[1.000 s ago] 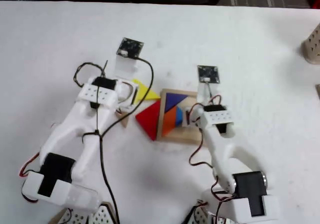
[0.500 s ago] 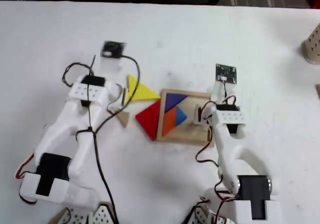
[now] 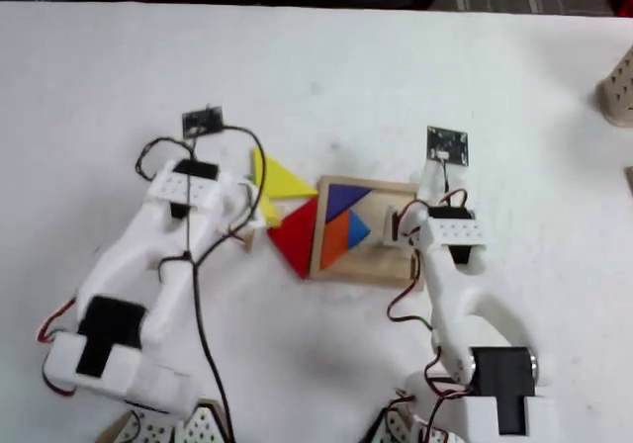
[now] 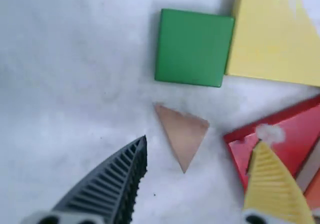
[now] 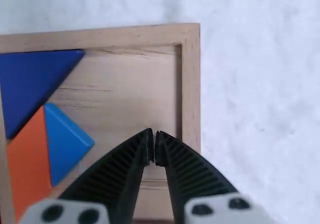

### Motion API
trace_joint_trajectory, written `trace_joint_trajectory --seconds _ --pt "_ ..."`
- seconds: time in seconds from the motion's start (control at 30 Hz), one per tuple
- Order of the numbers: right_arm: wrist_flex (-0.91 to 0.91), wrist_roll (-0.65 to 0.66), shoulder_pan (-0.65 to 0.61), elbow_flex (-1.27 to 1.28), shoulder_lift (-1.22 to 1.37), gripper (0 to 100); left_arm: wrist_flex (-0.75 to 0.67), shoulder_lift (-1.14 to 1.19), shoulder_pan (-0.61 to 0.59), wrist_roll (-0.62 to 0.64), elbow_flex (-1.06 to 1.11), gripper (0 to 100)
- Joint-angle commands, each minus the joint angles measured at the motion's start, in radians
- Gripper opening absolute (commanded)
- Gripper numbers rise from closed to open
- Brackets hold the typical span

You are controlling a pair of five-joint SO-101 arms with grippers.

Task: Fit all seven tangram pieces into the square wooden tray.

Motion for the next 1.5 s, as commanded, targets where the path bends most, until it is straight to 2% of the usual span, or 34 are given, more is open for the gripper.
trace_joint_trajectory --seconds 0.0,0.3,0.43,0.9,1.07,1.13,1.47 --pt "0.005 -0.009 0.012 -0.011 -0.025 1.6 0.003 0.081 -0.018 0.011 -0.068 32" --pt "0.004 -0.009 0.012 -0.012 -0.025 1.6 0.133 0.262 -0.035 0.012 -0.259 32" --pt "0.004 -0.009 0.012 -0.012 -0.025 1.6 0.137 0.263 -0.064 0.025 -0.259 32" --pt "0.004 -0.009 0.012 -0.012 -0.025 1.6 0.166 0.263 -0.054 0.04 -0.256 32" --pt "0.004 -0.009 0.012 -0.012 -0.027 1.6 0.157 0.263 -0.053 0.035 -0.265 22" --pt "0.004 -0.009 0.012 -0.012 -0.027 1.6 0.141 0.263 -0.053 -0.006 -0.267 20" --pt "0.004 -0.009 0.016 -0.012 -0.025 1.6 0.143 0.263 -0.024 -0.032 -0.264 19"
